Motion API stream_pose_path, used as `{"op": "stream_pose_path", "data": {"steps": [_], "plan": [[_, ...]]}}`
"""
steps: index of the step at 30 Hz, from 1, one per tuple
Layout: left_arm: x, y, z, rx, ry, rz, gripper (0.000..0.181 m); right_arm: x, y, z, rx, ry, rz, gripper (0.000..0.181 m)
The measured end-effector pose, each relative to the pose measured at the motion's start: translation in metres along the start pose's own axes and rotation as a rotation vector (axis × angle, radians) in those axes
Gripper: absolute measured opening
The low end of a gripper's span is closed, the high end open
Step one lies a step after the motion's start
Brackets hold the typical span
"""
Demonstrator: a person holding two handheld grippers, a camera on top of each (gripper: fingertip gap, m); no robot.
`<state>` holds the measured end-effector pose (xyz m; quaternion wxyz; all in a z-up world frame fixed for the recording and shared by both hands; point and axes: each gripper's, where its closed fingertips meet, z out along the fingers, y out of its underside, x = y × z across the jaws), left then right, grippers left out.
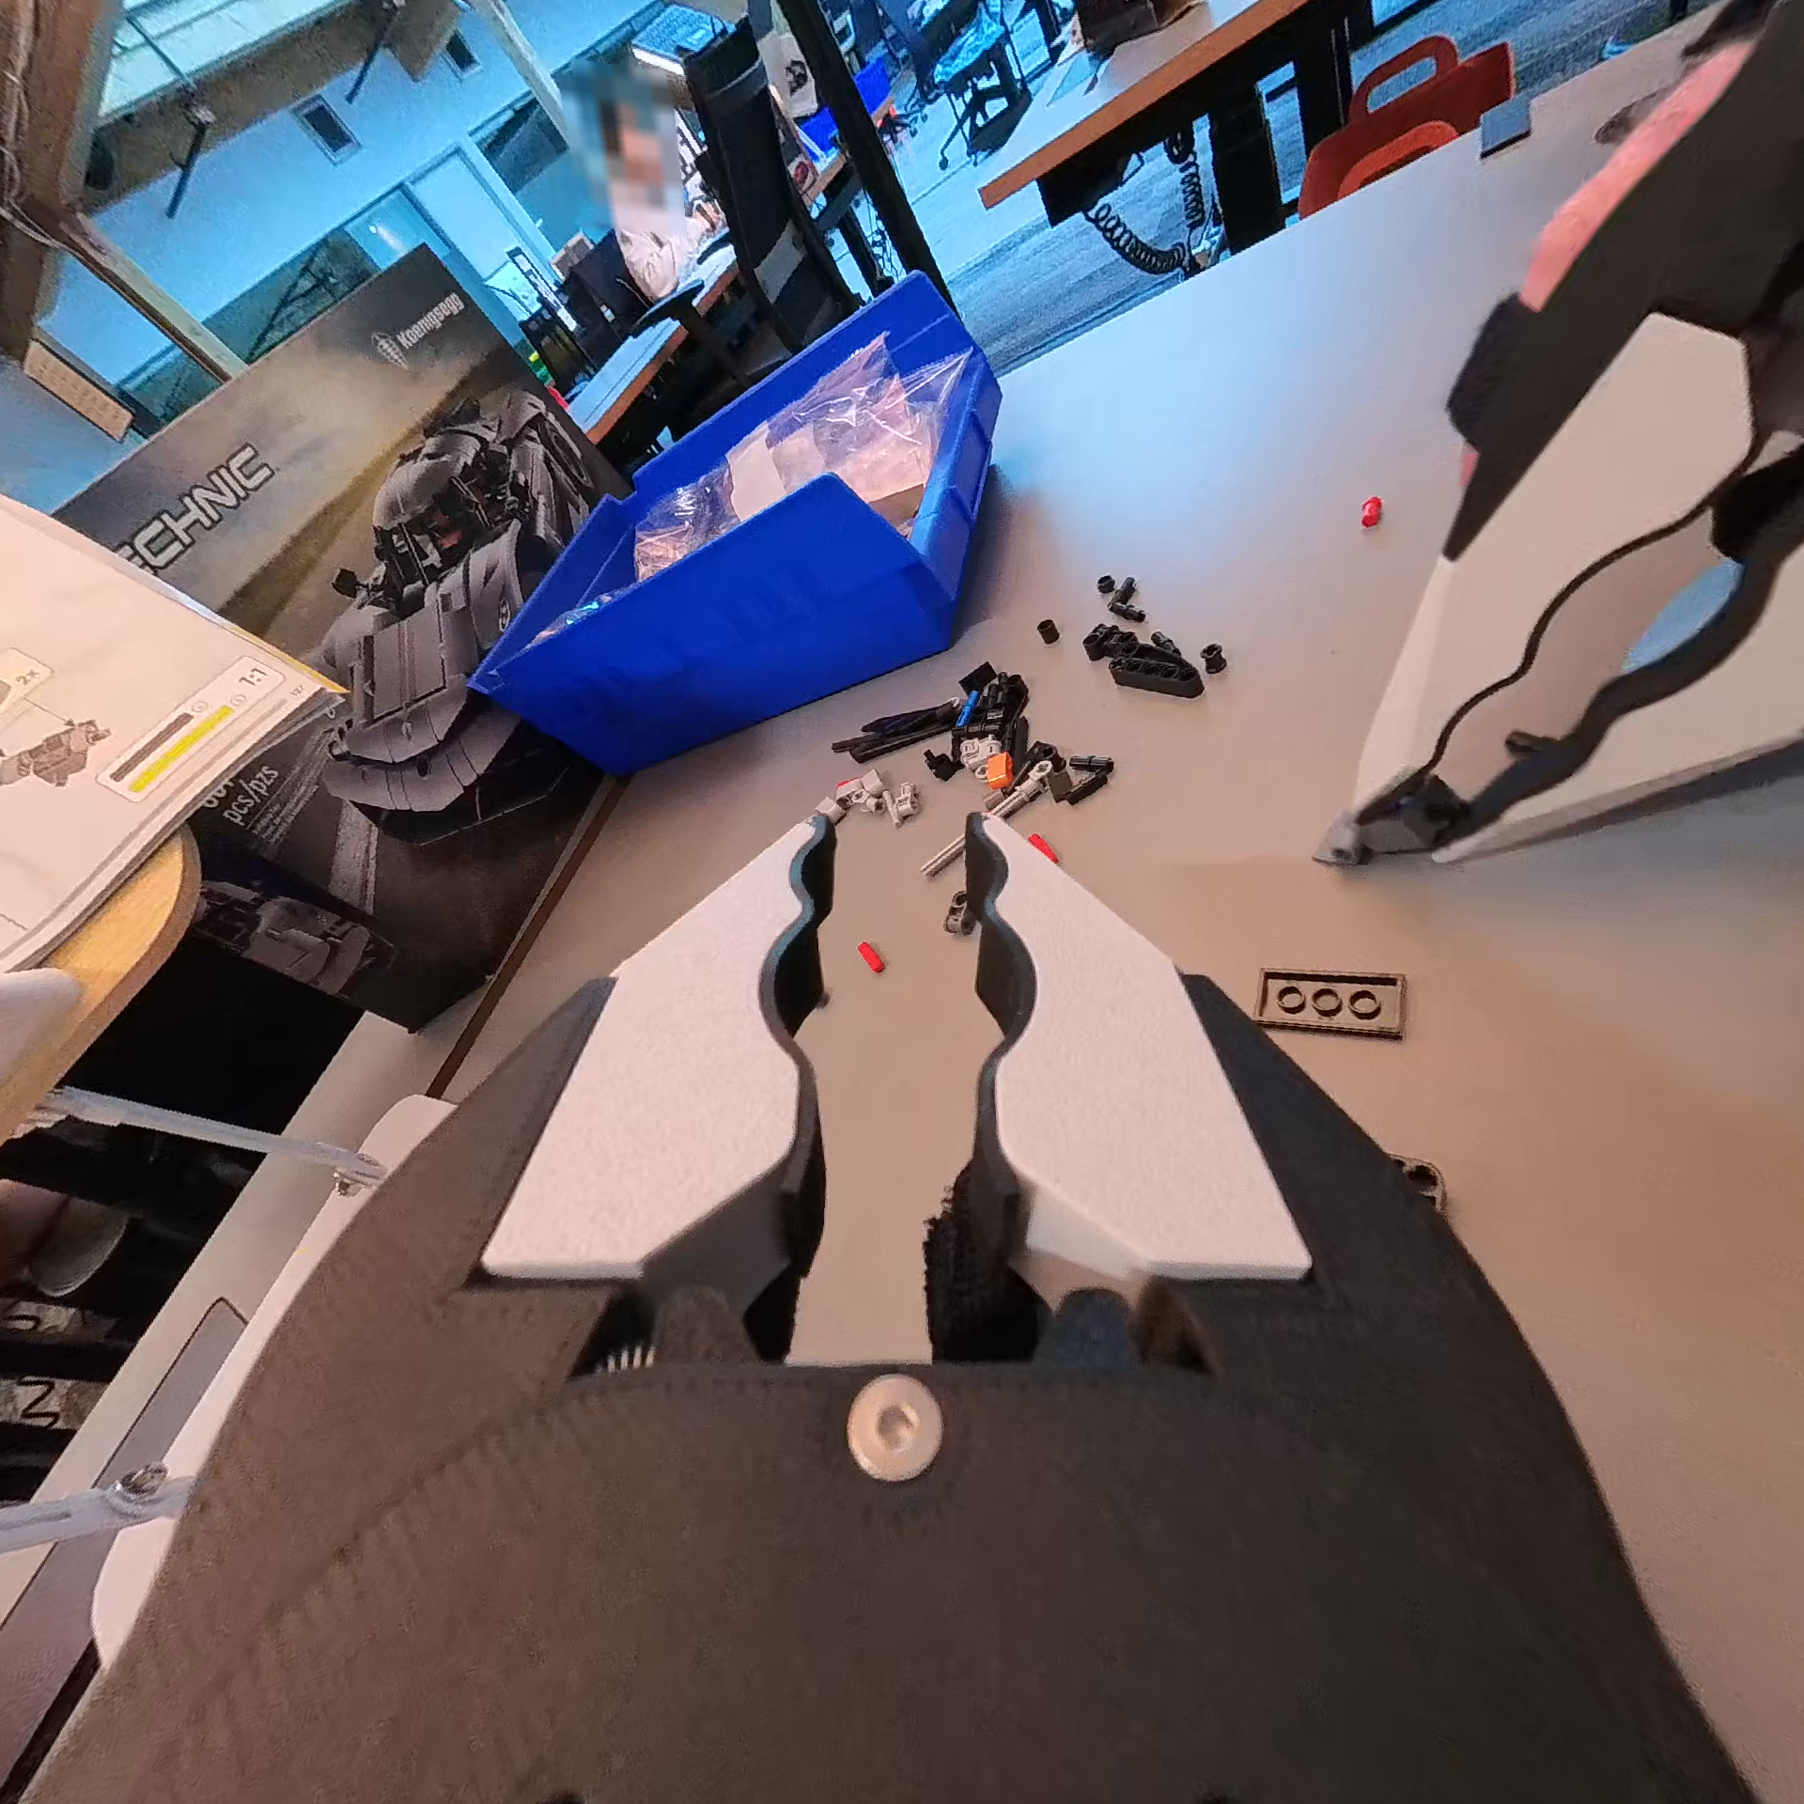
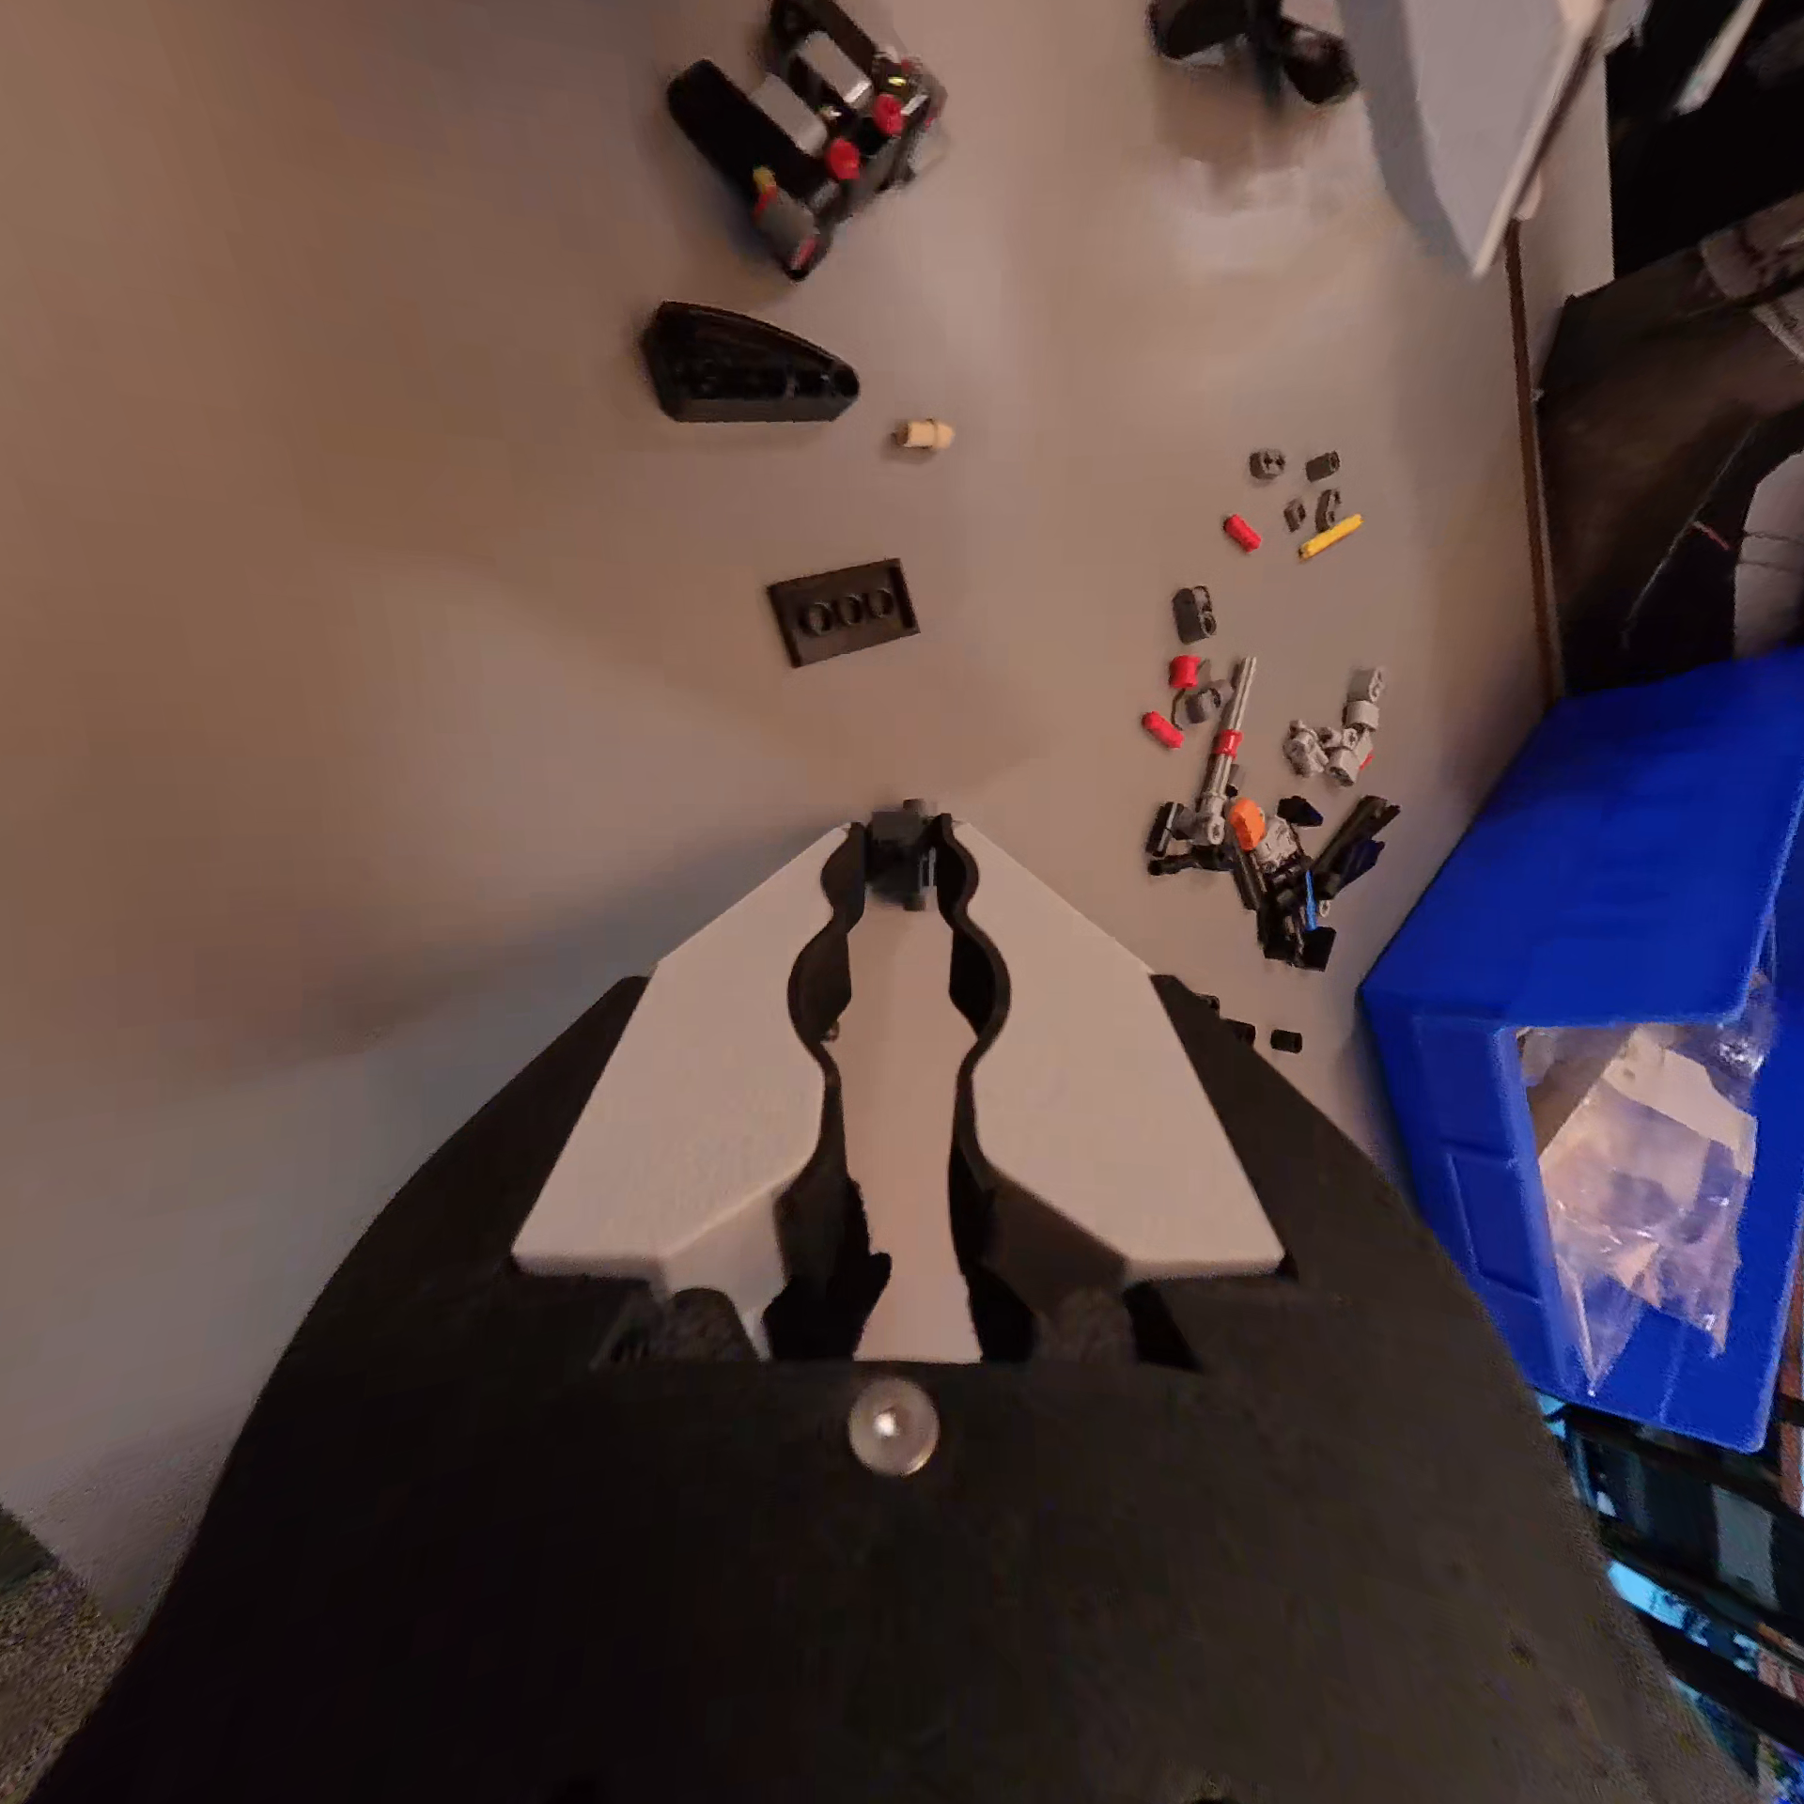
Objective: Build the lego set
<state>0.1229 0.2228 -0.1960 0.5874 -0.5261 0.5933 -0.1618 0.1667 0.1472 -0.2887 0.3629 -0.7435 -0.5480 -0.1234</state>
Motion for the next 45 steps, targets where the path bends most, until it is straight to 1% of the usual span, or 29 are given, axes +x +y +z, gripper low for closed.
{"op": "stream_pose_path", "data": {"steps": [2, 3, 5, 9, 12, 14, 16, 20, 24, 28, 31, 34, 36, 42, 45], "plan": [[0.002, 0.0, 0.001, -0.003, 0.006, 0.001, 0.025, -0.006, -0.001, -0.001, -0.01, -0.008, -0.026, 0.018], [0.002, 0.0, 0.001, -0.004, 0.01, 0.002, 0.024, -0.009, -0.002, -0.003, -0.007, -0.011, -0.032, 0.017], [0.004, 0.0, 0.001, -0.006, 0.018, 0.002, 0.022, -0.011, -0.004, -0.007, 0.003, -0.029, -0.017, 0.025], [0.002, -0.001, 0.0, -0.005, 0.011, -0.002, 0.022, -0.011, -0.01, -0.024, 0.061, -0.076, 0.018, 0.025], [-0.002, 0.001, 0.0, -0.013, -0.007, -0.012, 0.022, 0.0, -0.011, -0.036, 0.123, -0.091, 0.112, 0.025], [-0.002, 0.001, -0.001, -0.008, -0.002, -0.019, 0.022, 0.015, -0.008, -0.041, 0.155, -0.066, 0.193, 0.024], [0.006, 0.0, -0.001, -0.003, 0.049, -0.015, 0.016, 0.025, -0.001, -0.042, 0.153, -0.043, 0.239, 0.024], [0.026, -0.001, 0.002, -0.009, 0.129, 0.044, 0.007, 0.034, -0.003, -0.04, 0.173, -0.007, 0.25, 0.022], [0.039, -0.002, 0.005, -0.013, 0.161, 0.08, 0.003, 0.045, 0.001, -0.027, 0.198, 0.043, 0.311, 0.021], [0.04, -0.002, 0.005, -0.011, 0.166, 0.077, 0.002, 0.063, 0.013, -0.017, 0.286, 0.091, 0.469, 0.022], [0.04, -0.001, 0.005, -0.013, 0.169, 0.072, 0.002, 0.073, 0.021, -0.016, 0.344, 0.123, 0.563, 0.022], [0.042, 0.0, 0.006, -0.013, 0.174, 0.074, 0.001, 0.075, 0.025, -0.013, 0.382, 0.154, 0.599, 0.022], [0.043, 0.0, 0.006, -0.016, 0.179, 0.073, 0.001, 0.075, 0.029, -0.01, 0.365, 0.143, 0.622, 0.025], [0.038, 0.001, 0.006, -0.016, 0.163, 0.065, 0.0, 0.074, 0.027, -0.008, 0.361, 0.147, 0.601, 0.024], [0.036, 0.002, 0.005, -0.013, 0.16, 0.055, 0.0, 0.078, 0.027, -0.012, 0.39, 0.152, 0.626, 0.023]]}}
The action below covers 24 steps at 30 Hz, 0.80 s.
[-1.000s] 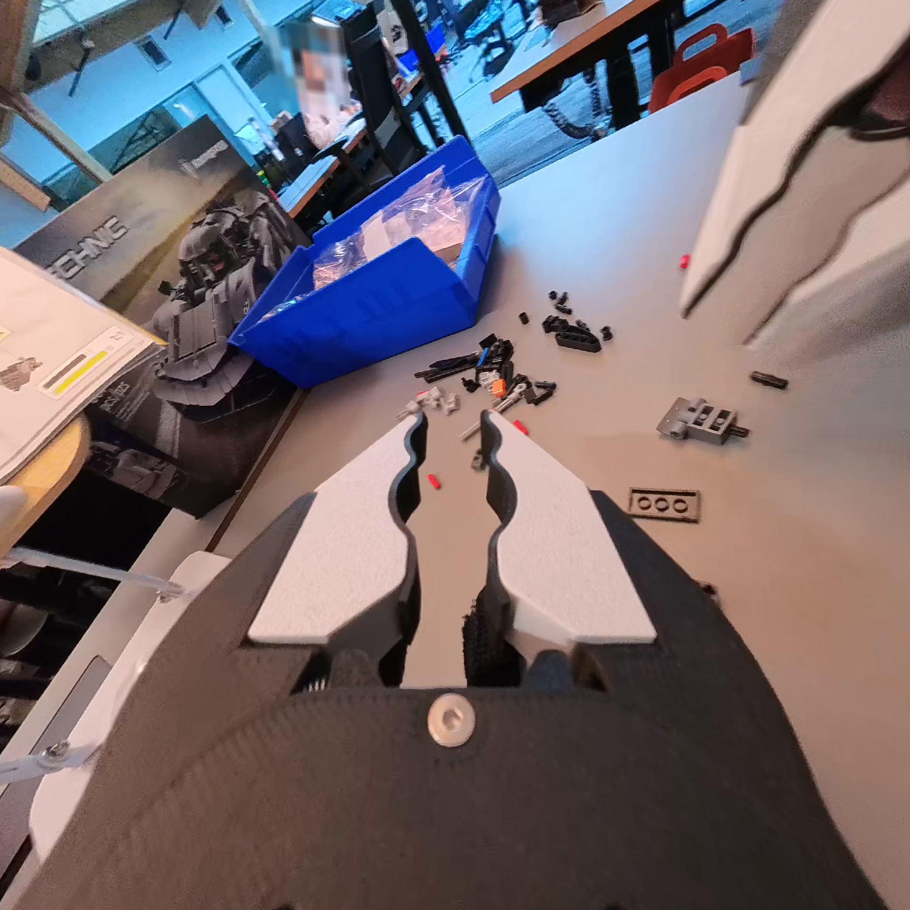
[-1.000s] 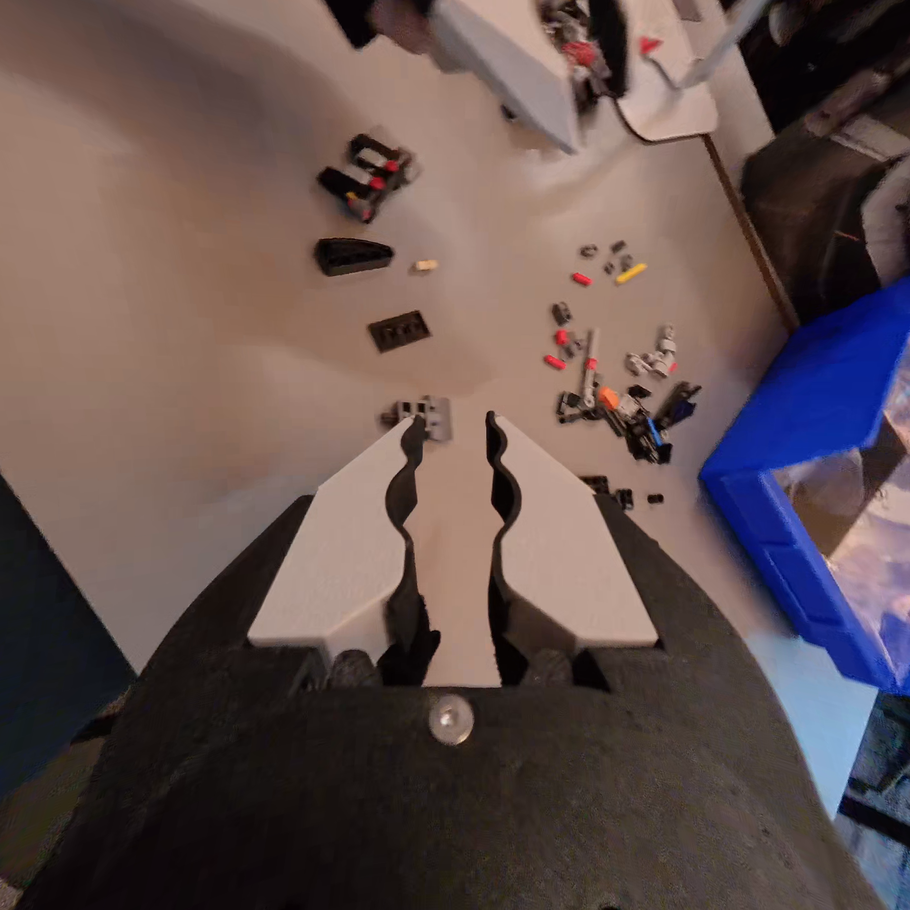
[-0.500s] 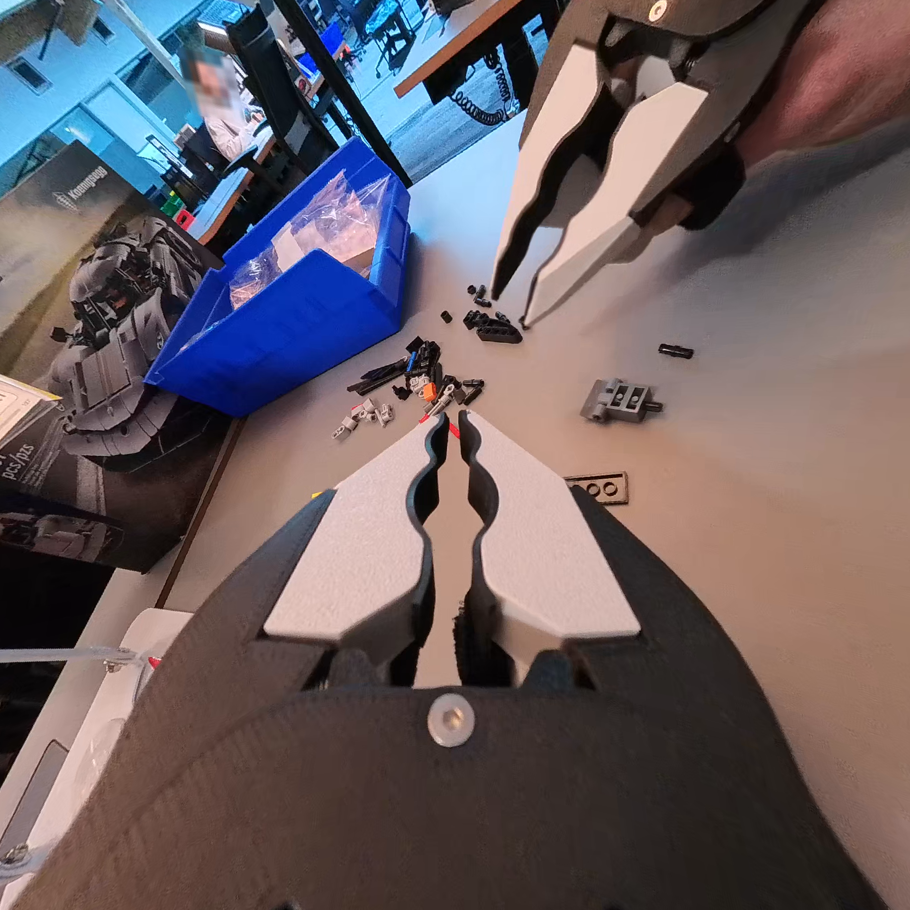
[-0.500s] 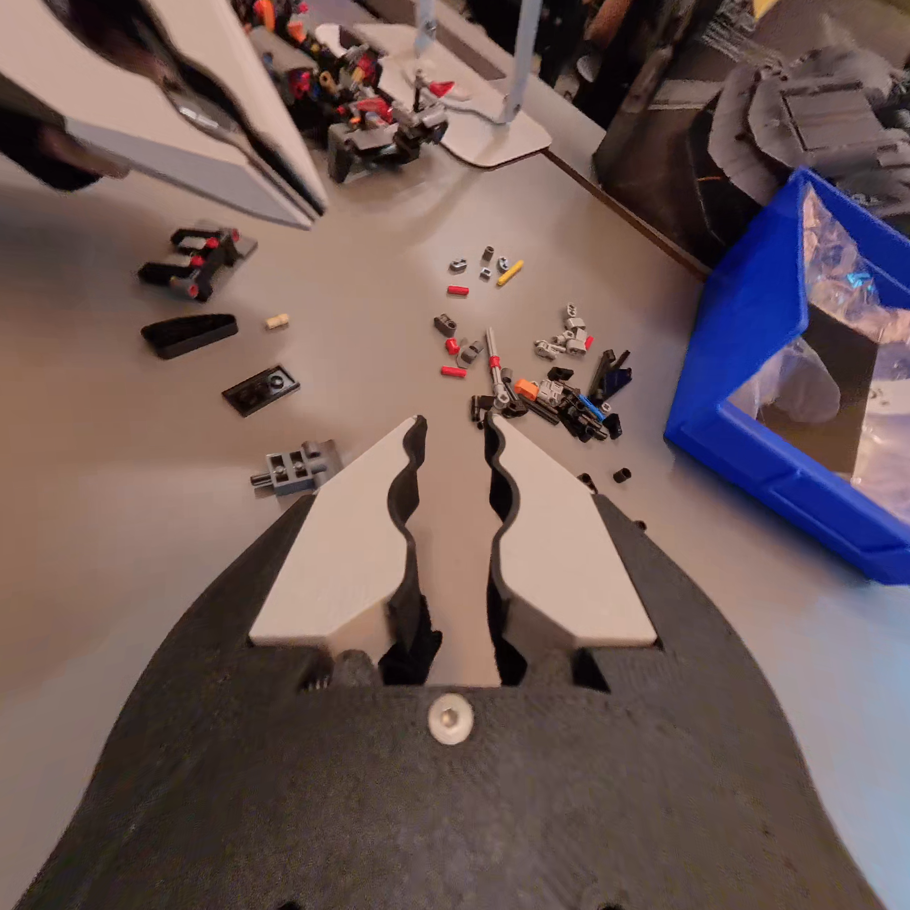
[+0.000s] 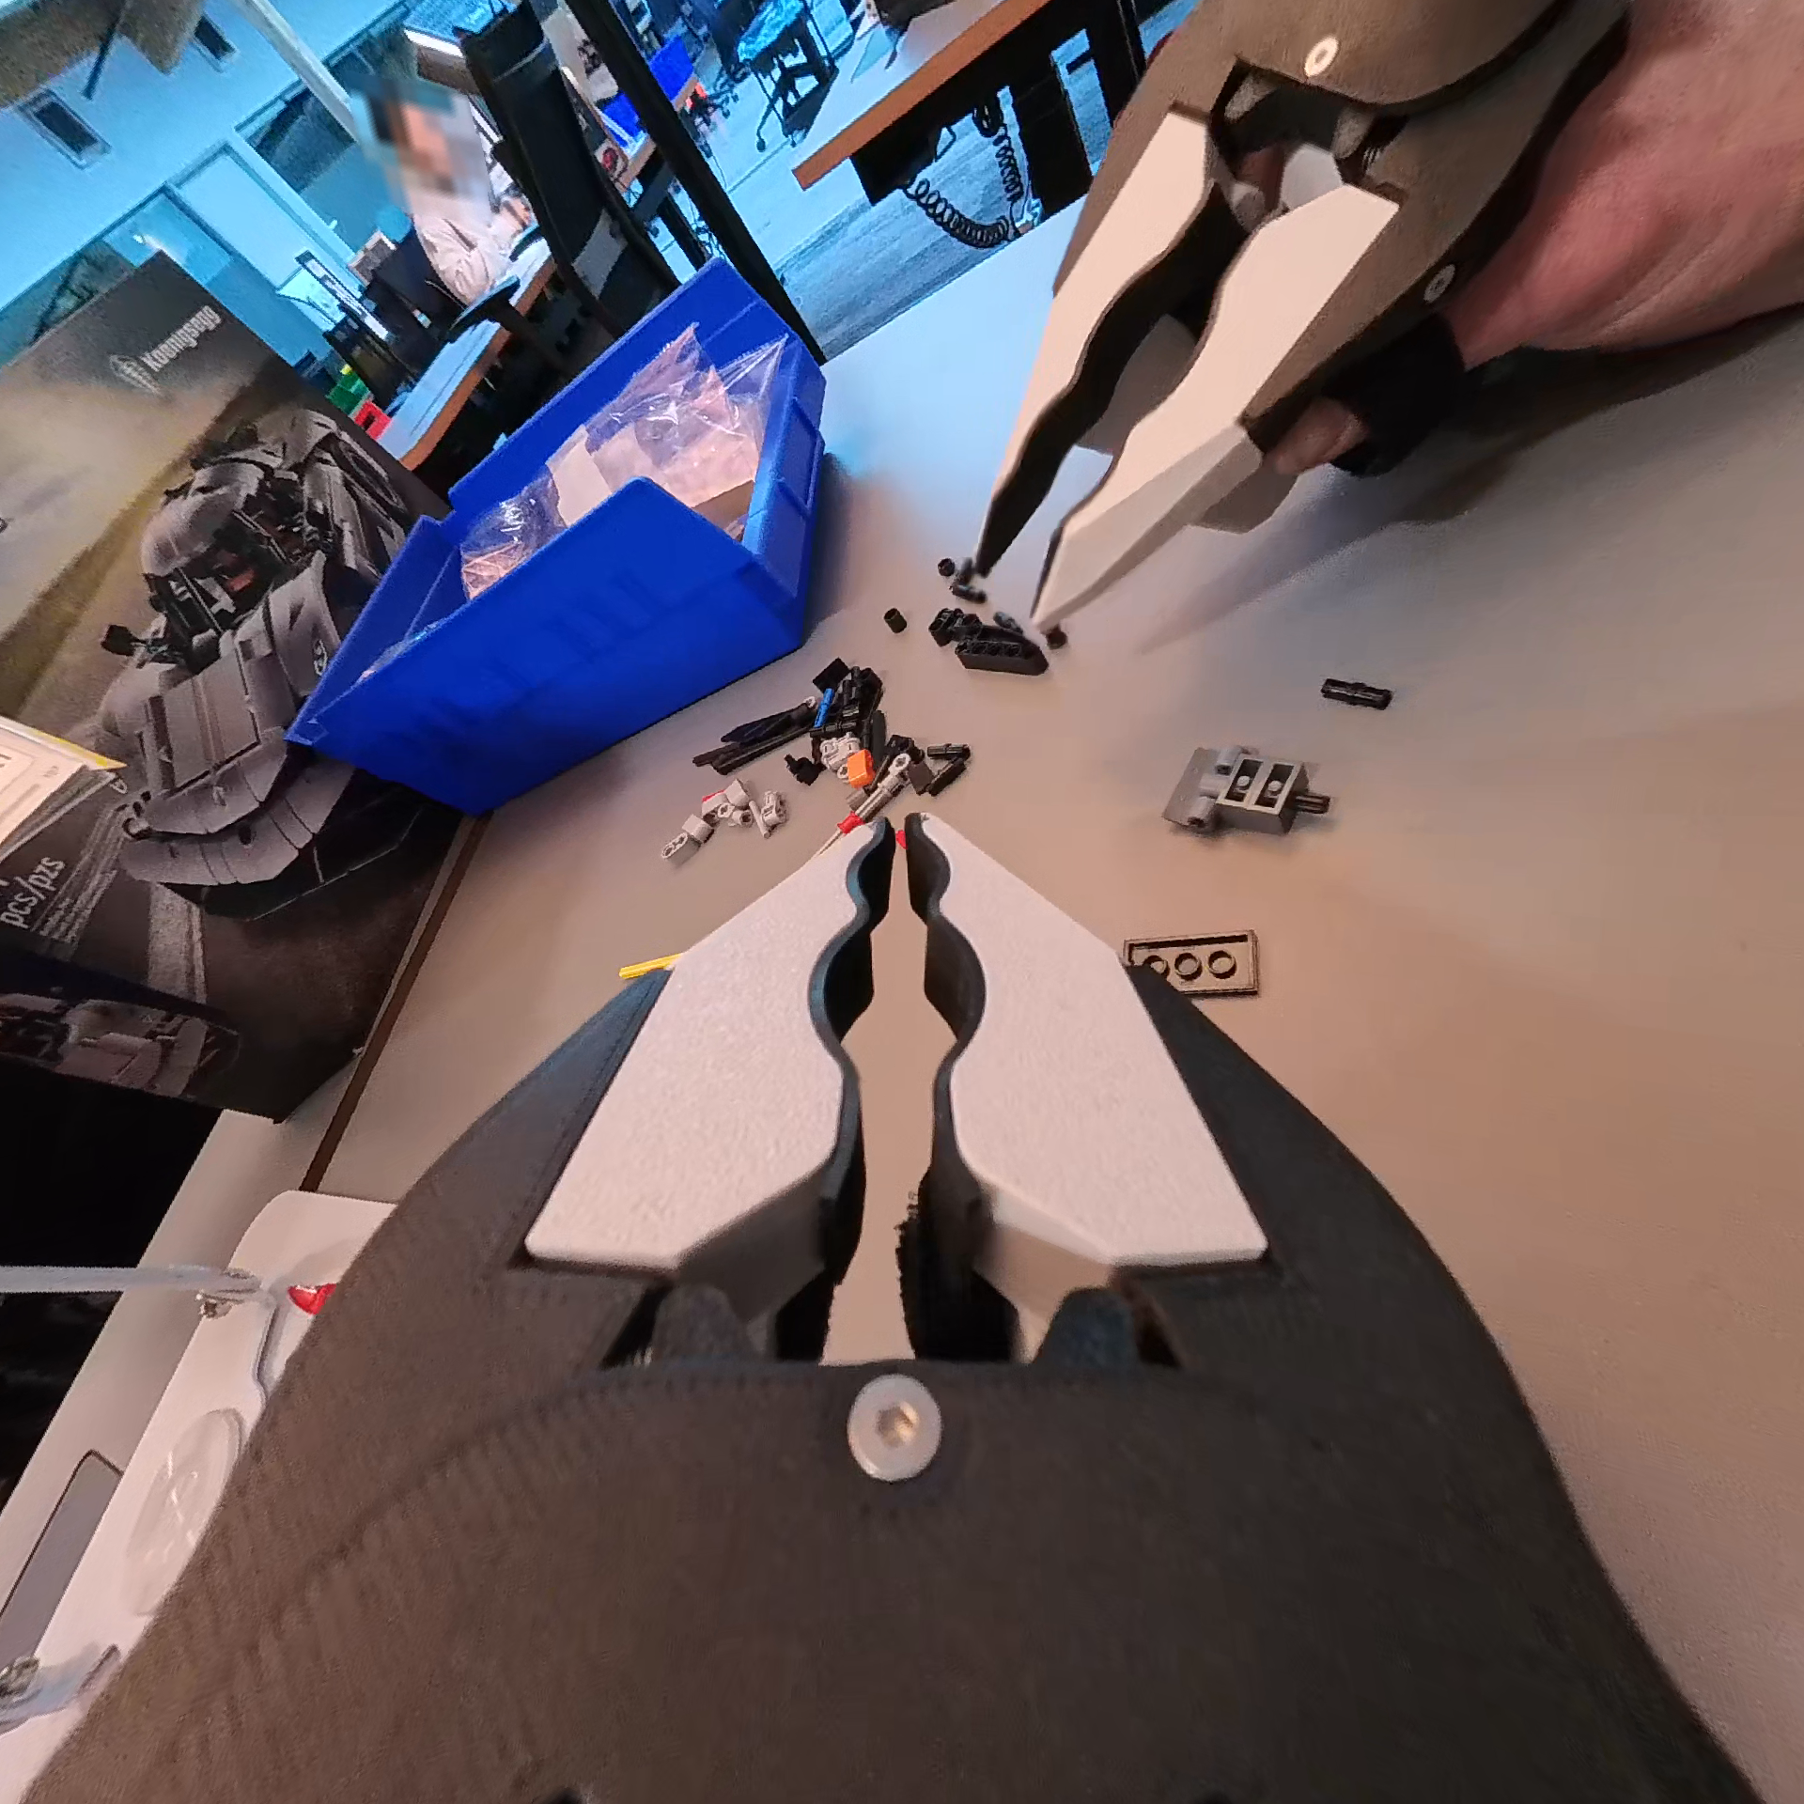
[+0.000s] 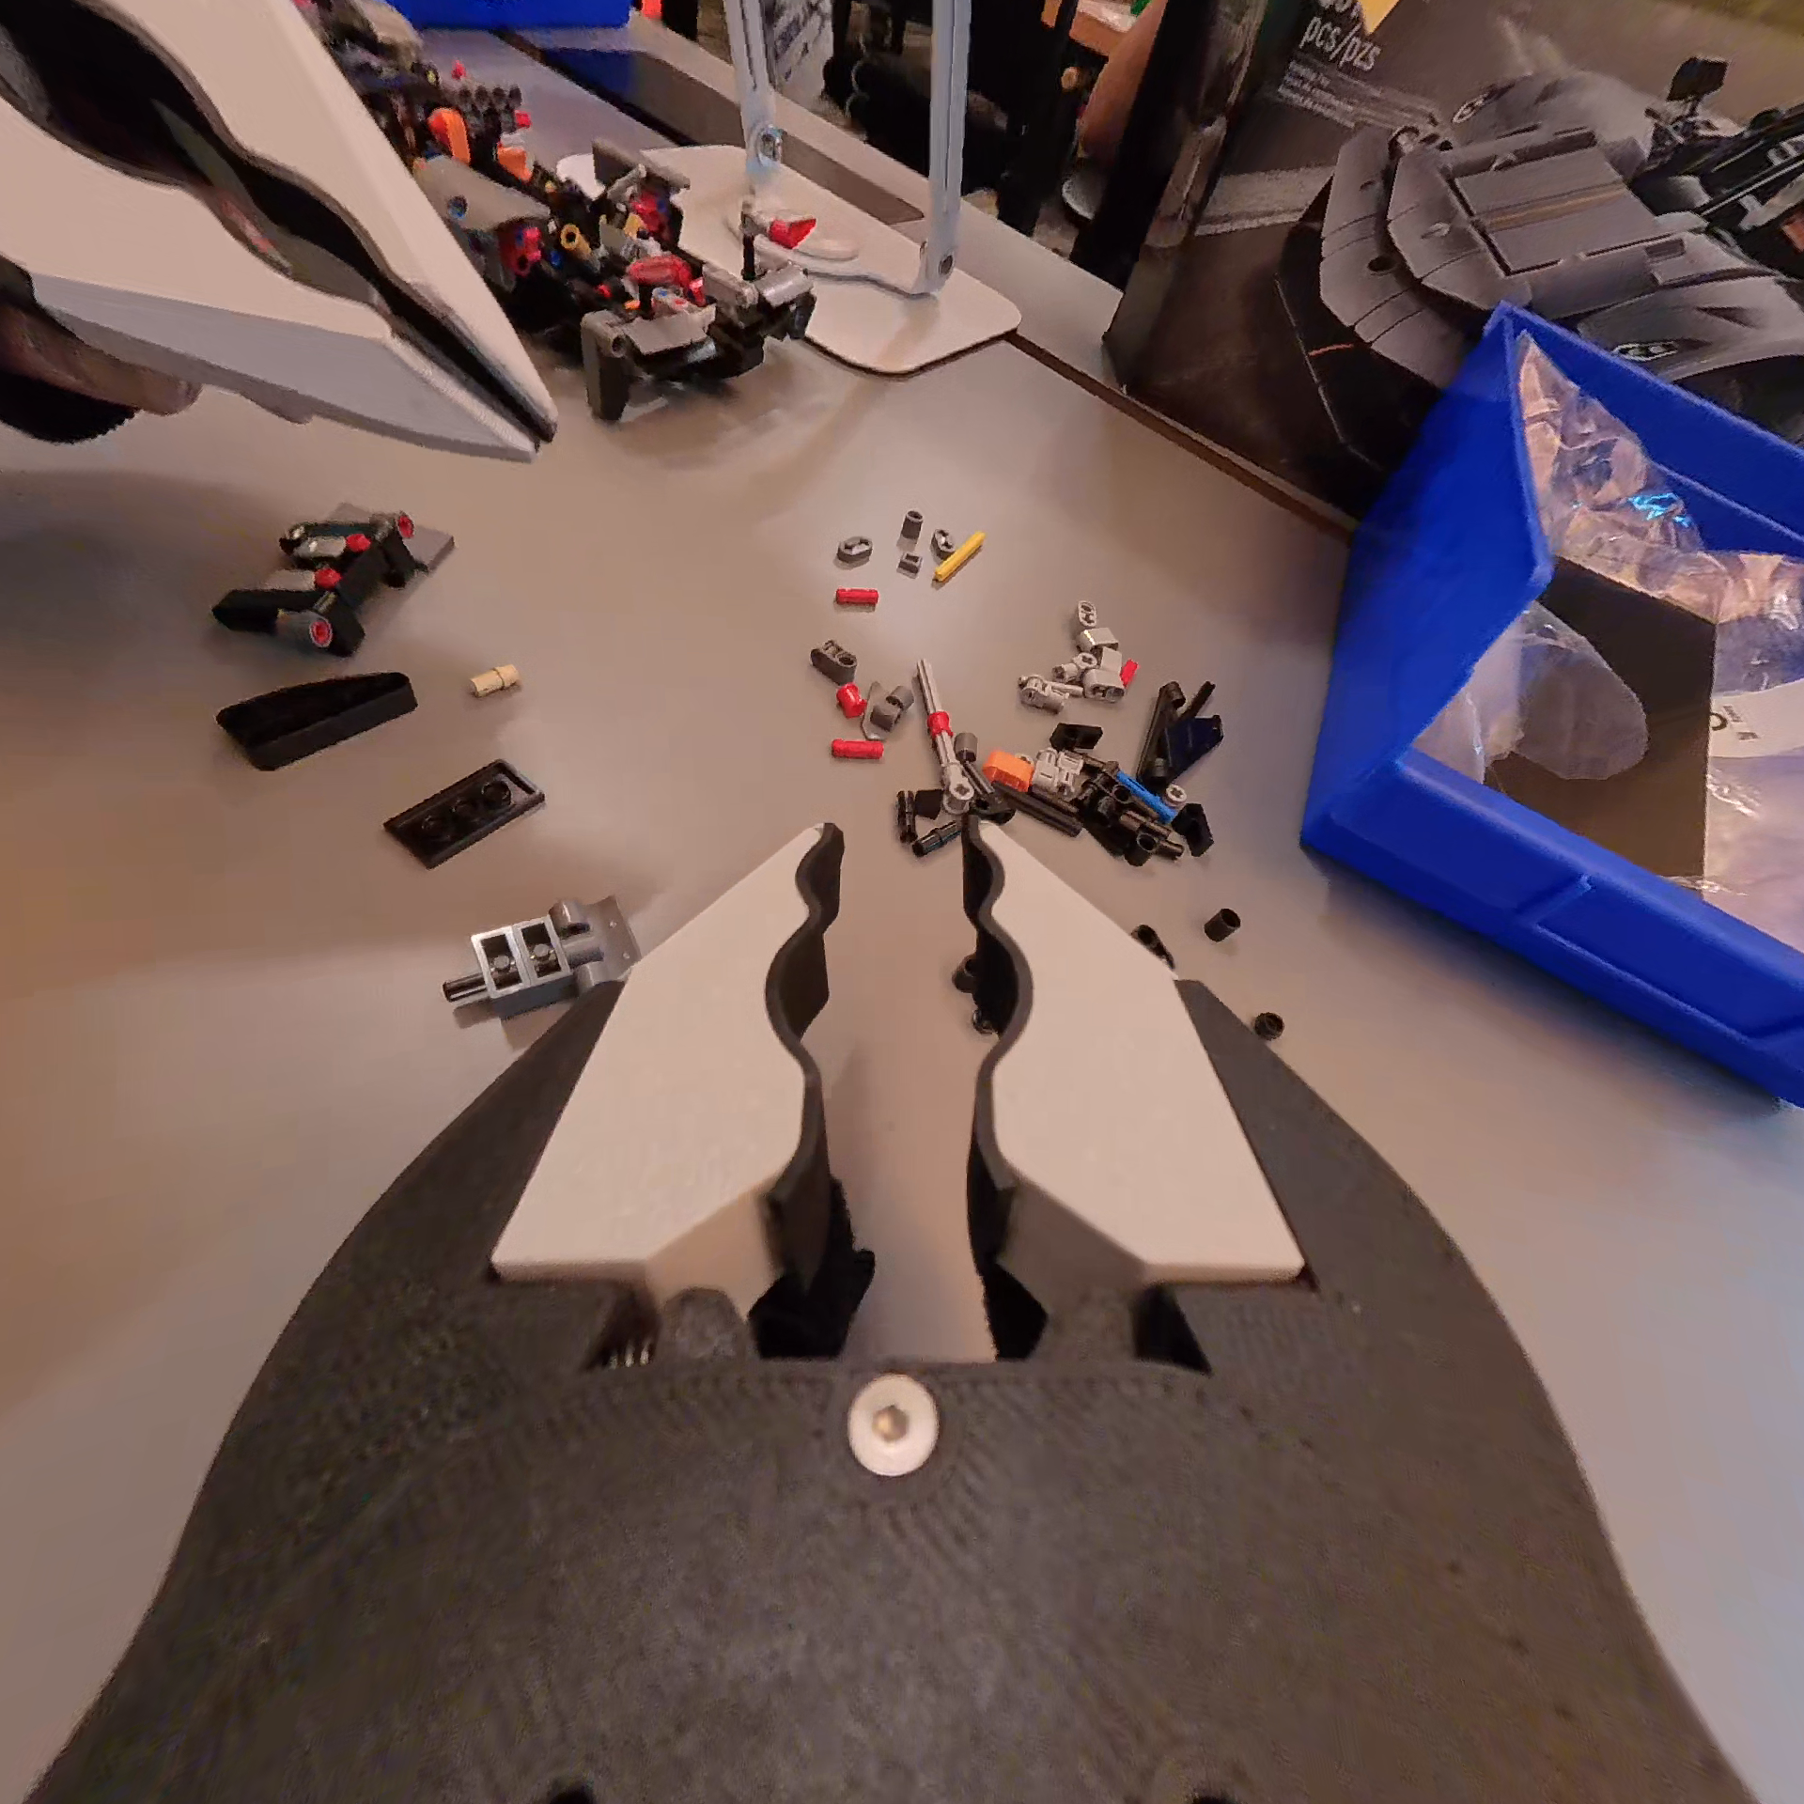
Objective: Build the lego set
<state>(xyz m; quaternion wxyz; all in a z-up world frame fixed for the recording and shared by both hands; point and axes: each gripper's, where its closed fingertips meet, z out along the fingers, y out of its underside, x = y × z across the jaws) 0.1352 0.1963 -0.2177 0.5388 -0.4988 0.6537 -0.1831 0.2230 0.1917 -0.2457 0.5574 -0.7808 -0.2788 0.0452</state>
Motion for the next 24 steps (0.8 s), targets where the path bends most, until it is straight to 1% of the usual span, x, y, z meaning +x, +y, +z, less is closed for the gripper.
{"op": "stream_pose_path", "data": {"steps": [8, 12, 14, 16, 18, 21, 24], "plan": [[0.008, -0.002, 0.002, 0.0, 0.022, 0.024, 0.0, 0.019, -0.005, -0.009, 0.059, 0.023, 0.131, 0.018], [0.006, -0.002, 0.002, 0.004, 0.02, 0.014, 0.0, 0.028, 0.0, -0.004, 0.011, 0.003, 0.199, 0.017], [0.006, -0.001, 0.003, 0.003, 0.023, 0.004, 0.0, 0.028, -0.002, 0.008, -0.049, -0.02, 0.173, 0.018], [0.006, 0.0, 0.004, 0.001, 0.027, 0.001, 0.0, 0.028, -0.002, 0.026, -0.129, -0.051, 0.139, 0.021], [0.007, 0.002, 0.004, -0.004, 0.028, 0.003, 0.0, 0.036, -0.001, 0.048, -0.19, -0.061, 0.122, 0.023], [0.005, 0.003, 0.003, -0.007, 0.022, 0.001, 0.0, 0.045, 0.002, 0.075, -0.264, -0.101, 0.128, 0.028], [0.002, 0.004, 0.002, -0.005, 0.016, -0.008, 0.0, 0.052, 0.007, 0.095, -0.323, -0.103, 0.081, 0.027]]}}
